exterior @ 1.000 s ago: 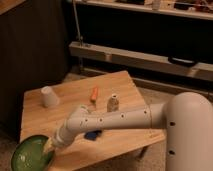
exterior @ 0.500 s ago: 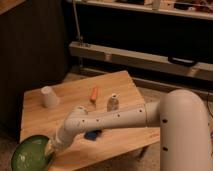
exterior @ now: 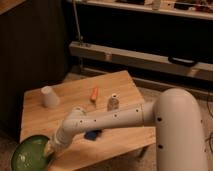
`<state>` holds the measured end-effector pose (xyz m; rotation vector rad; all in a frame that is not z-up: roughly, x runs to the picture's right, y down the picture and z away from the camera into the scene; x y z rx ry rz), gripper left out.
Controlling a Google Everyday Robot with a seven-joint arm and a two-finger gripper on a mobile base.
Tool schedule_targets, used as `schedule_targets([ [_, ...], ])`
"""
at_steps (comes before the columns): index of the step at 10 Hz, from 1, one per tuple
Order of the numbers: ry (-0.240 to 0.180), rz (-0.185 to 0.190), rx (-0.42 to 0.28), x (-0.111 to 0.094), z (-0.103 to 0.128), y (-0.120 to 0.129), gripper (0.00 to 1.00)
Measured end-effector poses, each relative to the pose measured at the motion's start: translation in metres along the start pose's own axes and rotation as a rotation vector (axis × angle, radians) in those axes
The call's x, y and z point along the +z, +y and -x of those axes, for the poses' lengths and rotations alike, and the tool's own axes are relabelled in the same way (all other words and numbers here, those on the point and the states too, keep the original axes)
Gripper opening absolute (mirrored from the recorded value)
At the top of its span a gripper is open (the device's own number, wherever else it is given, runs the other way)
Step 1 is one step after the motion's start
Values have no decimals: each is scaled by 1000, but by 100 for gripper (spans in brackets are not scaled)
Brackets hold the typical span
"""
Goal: Pick up the ceramic bowl
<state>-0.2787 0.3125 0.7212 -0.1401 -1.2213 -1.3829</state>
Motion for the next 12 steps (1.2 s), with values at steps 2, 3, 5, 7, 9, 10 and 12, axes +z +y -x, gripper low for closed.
schedule_targets([
  [2,-6,-5,13,4,-1,-1,46],
  [3,-9,-7,23,4,-2,-1,38],
  [5,-15,2,59,8,-3,1,18],
  [7,-13,0,110,4,-6,4,16],
  [9,0,-26,121,-14,-13,0,16],
  [10,15,-50,121,-35,-21,-6,16],
  [12,47,-89,122,-85,-35,-21,16],
])
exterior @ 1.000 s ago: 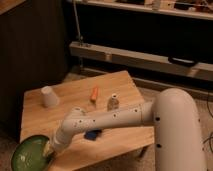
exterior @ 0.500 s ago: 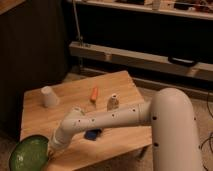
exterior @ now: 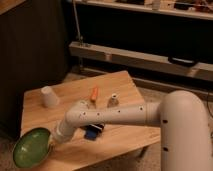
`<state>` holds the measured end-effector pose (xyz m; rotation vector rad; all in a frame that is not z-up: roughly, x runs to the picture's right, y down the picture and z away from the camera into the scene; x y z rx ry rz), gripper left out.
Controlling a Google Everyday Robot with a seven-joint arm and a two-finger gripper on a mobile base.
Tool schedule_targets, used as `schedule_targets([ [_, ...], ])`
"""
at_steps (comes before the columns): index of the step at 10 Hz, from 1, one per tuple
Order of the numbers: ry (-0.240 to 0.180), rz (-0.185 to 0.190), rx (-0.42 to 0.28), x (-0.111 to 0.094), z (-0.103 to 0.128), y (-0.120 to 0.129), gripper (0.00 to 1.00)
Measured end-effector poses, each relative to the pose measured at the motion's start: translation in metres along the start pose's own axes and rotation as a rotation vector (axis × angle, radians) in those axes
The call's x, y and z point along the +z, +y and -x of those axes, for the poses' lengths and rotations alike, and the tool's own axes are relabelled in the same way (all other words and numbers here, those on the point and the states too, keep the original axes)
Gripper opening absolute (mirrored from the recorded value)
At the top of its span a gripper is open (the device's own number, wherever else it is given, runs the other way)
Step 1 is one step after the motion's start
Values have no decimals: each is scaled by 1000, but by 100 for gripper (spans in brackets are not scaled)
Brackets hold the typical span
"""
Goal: Pick up the ceramic bowl
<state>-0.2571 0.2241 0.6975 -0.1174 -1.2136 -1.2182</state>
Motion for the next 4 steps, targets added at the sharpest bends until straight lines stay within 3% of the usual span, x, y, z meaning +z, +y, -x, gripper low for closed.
schedule_targets([
  [1,13,-20,3,-22,-7,-8,16],
  [2,31,-52,12,-57,-21,-18,16],
  [4,33,-86,40,-99,-42,-24,16],
])
